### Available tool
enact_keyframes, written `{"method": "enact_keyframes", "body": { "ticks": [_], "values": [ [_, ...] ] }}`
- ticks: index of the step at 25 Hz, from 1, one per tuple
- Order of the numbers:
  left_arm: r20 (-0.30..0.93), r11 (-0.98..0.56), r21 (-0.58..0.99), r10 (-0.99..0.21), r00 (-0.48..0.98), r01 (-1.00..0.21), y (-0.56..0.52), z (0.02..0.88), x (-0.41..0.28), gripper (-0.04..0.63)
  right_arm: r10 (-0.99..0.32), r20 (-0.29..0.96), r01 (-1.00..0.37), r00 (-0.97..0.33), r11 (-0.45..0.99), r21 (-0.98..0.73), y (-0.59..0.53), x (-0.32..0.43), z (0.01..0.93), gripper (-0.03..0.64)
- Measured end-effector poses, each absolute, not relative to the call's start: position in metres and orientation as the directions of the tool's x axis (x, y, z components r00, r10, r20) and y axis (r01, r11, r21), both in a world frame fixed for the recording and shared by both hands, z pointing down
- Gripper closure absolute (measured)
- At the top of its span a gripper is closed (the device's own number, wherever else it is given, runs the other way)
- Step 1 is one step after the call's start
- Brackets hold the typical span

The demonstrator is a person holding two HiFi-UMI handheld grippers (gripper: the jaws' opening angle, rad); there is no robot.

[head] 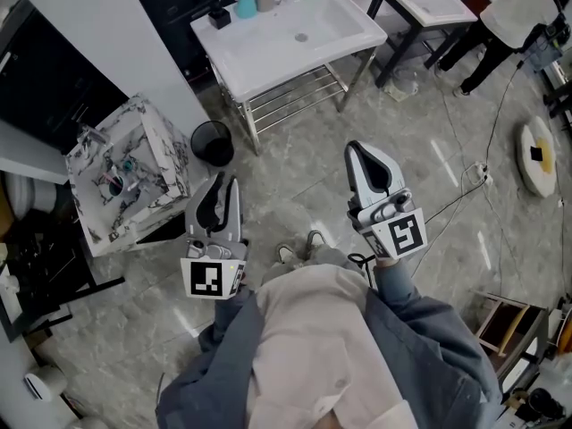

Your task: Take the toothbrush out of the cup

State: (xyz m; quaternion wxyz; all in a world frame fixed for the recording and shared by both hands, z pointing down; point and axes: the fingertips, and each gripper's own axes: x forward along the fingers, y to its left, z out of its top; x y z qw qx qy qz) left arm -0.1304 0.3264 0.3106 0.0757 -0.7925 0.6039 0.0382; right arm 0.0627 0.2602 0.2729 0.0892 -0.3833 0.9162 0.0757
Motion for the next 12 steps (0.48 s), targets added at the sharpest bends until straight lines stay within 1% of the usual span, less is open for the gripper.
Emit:
{"method": "enact_keyframes", "body": {
  "ticks": [1, 2, 3, 10, 12],
  "values": [
    [-0.165, -0.252, -0.073, -0.951, 0.261, -0.965, 0.326, 0.309, -0.133, 0.421, -0.689, -0.222, -0.716, -0.690, 0.694, 0.070, 0.260, 0.062, 0.272, 0.609],
    [-0.173, -0.243, -0.067, -0.952, 0.251, -0.968, 0.325, 0.308, -0.136, 0.269, -0.690, -0.222, -0.716, -0.689, 0.695, 0.067, 0.260, 0.062, 0.272, 0.609],
    [-0.176, -0.235, -0.060, -0.954, 0.242, -0.970, 0.324, 0.308, -0.139, 0.230, -0.690, -0.221, -0.716, -0.689, 0.695, 0.064, 0.259, 0.062, 0.272, 0.609],
    [-0.169, -0.241, -0.044, -0.955, 0.245, -0.970, 0.316, 0.315, -0.142, 0.230, -0.701, -0.206, -0.725, -0.682, 0.686, 0.066, 0.256, 0.064, 0.278, 0.609],
    [-0.174, -0.247, -0.037, -0.953, 0.250, -0.968, 0.311, 0.316, -0.141, 0.252, -0.706, -0.205, -0.729, -0.678, 0.681, 0.067, 0.252, 0.066, 0.279, 0.609]
  ]
}}
